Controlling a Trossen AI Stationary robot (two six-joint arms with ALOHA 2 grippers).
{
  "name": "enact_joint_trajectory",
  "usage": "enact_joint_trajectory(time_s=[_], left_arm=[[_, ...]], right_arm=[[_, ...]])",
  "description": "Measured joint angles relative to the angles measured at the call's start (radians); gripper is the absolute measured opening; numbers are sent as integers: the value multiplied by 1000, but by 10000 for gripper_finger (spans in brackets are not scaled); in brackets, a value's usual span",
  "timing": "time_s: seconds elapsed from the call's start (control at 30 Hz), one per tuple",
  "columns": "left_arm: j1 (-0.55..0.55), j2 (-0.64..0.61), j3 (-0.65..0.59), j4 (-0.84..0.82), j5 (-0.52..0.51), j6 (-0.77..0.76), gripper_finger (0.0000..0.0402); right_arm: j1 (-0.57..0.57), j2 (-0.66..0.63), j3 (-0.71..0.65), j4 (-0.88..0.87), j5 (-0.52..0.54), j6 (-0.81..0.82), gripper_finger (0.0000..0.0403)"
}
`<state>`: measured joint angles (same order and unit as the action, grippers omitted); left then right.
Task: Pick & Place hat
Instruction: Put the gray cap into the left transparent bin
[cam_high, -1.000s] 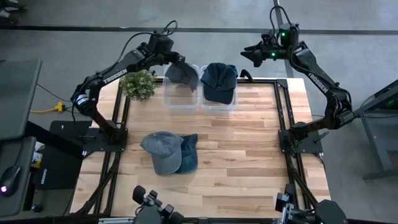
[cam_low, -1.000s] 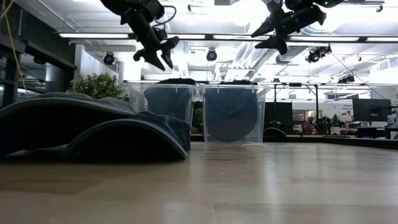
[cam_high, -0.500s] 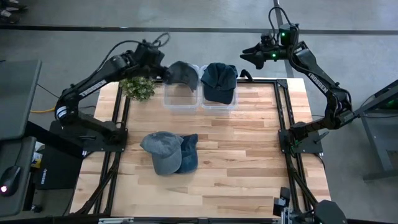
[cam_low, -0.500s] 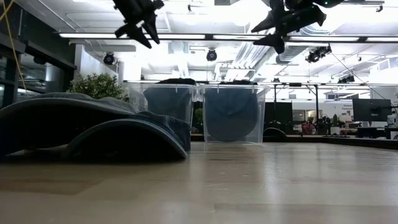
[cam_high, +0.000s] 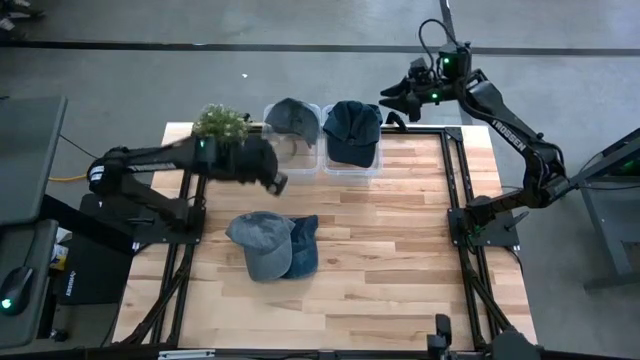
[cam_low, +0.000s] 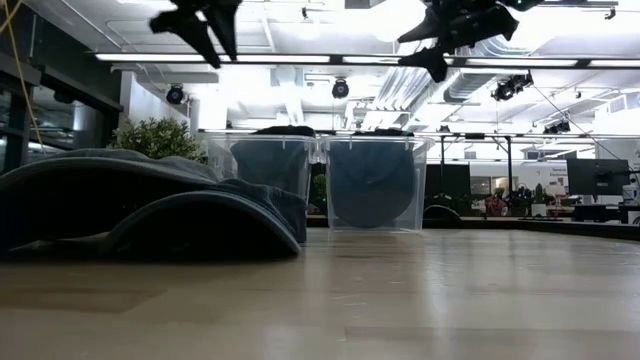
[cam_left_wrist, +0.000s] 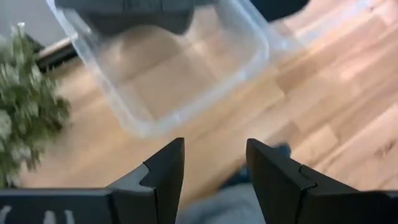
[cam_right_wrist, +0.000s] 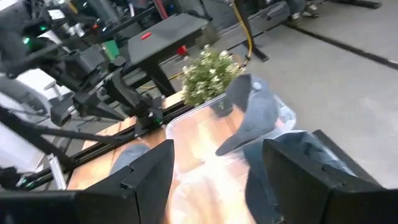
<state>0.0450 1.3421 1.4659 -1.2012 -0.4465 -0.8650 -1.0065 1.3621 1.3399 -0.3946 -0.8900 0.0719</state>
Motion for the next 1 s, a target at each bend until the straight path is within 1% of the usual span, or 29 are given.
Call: enact_joint_trajectory(time_s=[0.23,0.37,0.5,0.63,0.77,0.9,1.0], left_arm=[[-294,20,-109,-20,-104,-259,170],[-423,56,-138,-21,-120,-300,170],[-520,123,-147,-23,-105,-299,170],[-603,195,-147,-10,-105,-306,170],[-679,276,-145,2,-102,-365,170],[-753,359,-145,11,-109,-447,170],[-799,416,-145,38,-110,-471,170]], right_arm=[[54,0,0,-13,0,3,238],[85,0,0,-13,7,6,238],[114,0,0,-12,22,-5,238],[143,0,0,-12,68,0,238],[171,0,0,-12,97,-1,238],[203,0,0,-13,100,-2,238],[227,0,0,-13,101,-6,238]])
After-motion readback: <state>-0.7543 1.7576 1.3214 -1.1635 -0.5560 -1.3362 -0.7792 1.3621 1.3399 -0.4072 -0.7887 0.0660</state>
